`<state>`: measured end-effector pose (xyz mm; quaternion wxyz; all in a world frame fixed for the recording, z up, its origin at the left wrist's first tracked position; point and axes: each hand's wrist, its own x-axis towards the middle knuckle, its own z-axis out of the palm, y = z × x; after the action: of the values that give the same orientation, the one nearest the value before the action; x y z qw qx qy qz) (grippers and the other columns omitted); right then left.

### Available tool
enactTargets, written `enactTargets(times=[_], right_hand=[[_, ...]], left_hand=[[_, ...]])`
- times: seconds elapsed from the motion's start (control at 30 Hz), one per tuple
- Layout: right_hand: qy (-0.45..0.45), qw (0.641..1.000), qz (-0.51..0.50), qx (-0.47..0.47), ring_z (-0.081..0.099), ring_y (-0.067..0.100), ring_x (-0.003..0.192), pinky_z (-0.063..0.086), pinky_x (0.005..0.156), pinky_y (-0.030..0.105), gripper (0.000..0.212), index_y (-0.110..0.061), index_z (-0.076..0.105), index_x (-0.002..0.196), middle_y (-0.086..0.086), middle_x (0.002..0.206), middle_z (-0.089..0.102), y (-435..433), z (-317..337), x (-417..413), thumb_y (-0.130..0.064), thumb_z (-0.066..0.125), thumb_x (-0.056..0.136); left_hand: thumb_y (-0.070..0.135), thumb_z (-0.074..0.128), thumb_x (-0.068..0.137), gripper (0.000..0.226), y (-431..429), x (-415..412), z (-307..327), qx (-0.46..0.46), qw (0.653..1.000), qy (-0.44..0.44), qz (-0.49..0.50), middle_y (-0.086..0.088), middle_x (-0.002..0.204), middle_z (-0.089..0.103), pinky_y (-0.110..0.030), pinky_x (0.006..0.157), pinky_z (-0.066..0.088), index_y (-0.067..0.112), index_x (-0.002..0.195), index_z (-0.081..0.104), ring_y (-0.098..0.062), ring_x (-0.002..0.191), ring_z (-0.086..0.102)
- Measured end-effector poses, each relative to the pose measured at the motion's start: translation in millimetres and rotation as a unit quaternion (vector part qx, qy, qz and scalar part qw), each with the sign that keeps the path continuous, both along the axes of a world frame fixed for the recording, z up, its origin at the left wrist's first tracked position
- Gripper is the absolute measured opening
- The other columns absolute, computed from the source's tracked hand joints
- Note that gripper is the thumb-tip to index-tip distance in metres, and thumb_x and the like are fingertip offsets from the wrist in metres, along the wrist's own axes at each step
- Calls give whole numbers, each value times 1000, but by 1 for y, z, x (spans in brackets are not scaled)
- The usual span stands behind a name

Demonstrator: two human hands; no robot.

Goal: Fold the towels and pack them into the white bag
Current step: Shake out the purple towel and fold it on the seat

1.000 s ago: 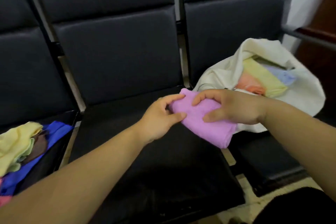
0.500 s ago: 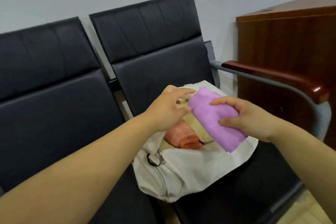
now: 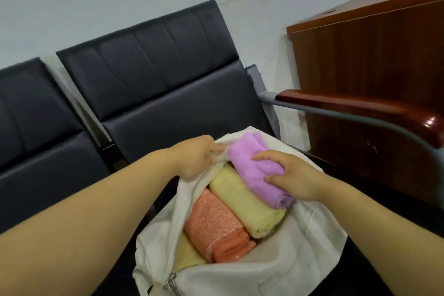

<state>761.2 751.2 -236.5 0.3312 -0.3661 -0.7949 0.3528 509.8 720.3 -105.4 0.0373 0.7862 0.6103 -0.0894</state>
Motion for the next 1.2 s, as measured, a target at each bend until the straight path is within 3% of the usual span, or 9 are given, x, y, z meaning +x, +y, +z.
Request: enactTargets(times=[0.1, 0.27, 0.4, 0.53, 0.67, 0.77, 0.9, 1.07, 1.2], right_hand=[[-84, 996, 21, 34, 50, 8, 129, 32, 106, 13, 51, -53, 53, 130, -15, 144, 52, 7, 3, 4, -23, 69, 93], [-205, 977, 32, 49, 52, 16, 124, 35, 100, 20, 51, -44, 48, 144, -8, 140, 52, 12, 23, -2, -26, 61, 99], [-290, 955, 14, 59, 53, 27, 117, 40, 101, 31, 45, -37, 49, 146, 8, 129, 47, 22, 35, -20, -27, 51, 102], [-381, 918, -52, 94, 48, 33, 124, 42, 105, 41, 40, -32, 50, 144, 13, 147, 39, 12, 32, -36, -40, 40, 105], [-374, 881, -201, 208, 44, 30, 114, 42, 90, 41, 28, -28, 62, 121, 6, 127, 48, -37, 38, -46, -34, 51, 96], [-326, 902, -219, 176, 49, 27, 96, 38, 78, 37, 22, -22, 61, 112, 5, 102, 56, -46, 39, -68, -22, 46, 97], [-323, 913, -180, 171, 53, 29, 113, 41, 94, 40, 34, -28, 57, 127, 0, 124, 63, -22, -1, -71, -35, 36, 101], [-316, 935, -117, 111, 38, 25, 141, 31, 112, 47, 50, -40, 39, 151, -10, 156, 43, 18, -13, -50, -52, 22, 105], [-329, 936, -100, 75, 29, 24, 149, 21, 119, 45, 59, -39, 29, 157, -6, 164, 31, 24, -20, -48, -61, 21, 103]], left_hand=[[28, 47, 104, 28, 7, 1, -5, 30, 999, -24, -2, -2, 112, 50, -44, 97, 45, 24, 126, 63, -22, 102, 57], [25, 46, 106, 49, 8, -2, -6, 73, 995, -53, 41, 2, 122, 47, -41, 101, 44, 28, 154, 40, -19, 111, 52], [24, 45, 106, 51, 4, -1, -3, 85, 995, -32, 37, 2, 123, 47, -41, 98, 46, 28, 156, 34, -19, 108, 53], [24, 44, 106, 46, 2, 5, 0, 93, 995, -20, 28, -2, 123, 49, -44, 96, 47, 23, 152, 40, -23, 106, 55], [27, 42, 107, 54, 4, 5, 1, 94, 995, -34, 29, 5, 122, 45, -35, 95, 44, 26, 159, 27, -18, 108, 52], [29, 43, 107, 55, 5, 6, -1, 101, 994, -27, 25, 7, 117, 42, -33, 91, 44, 26, 159, 26, -16, 105, 51], [29, 44, 106, 52, 2, 6, -2, 101, 995, -15, 11, 6, 116, 44, -37, 92, 46, 26, 157, 32, -18, 103, 53], [28, 46, 106, 44, 4, 12, -8, 94, 995, 18, -27, 1, 112, 48, -44, 86, 50, 27, 149, 42, -22, 94, 56], [28, 47, 104, 48, 2, 20, -17, 83, 994, 46, -47, 1, 112, 46, -42, 82, 49, 30, 151, 39, -23, 93, 55]])
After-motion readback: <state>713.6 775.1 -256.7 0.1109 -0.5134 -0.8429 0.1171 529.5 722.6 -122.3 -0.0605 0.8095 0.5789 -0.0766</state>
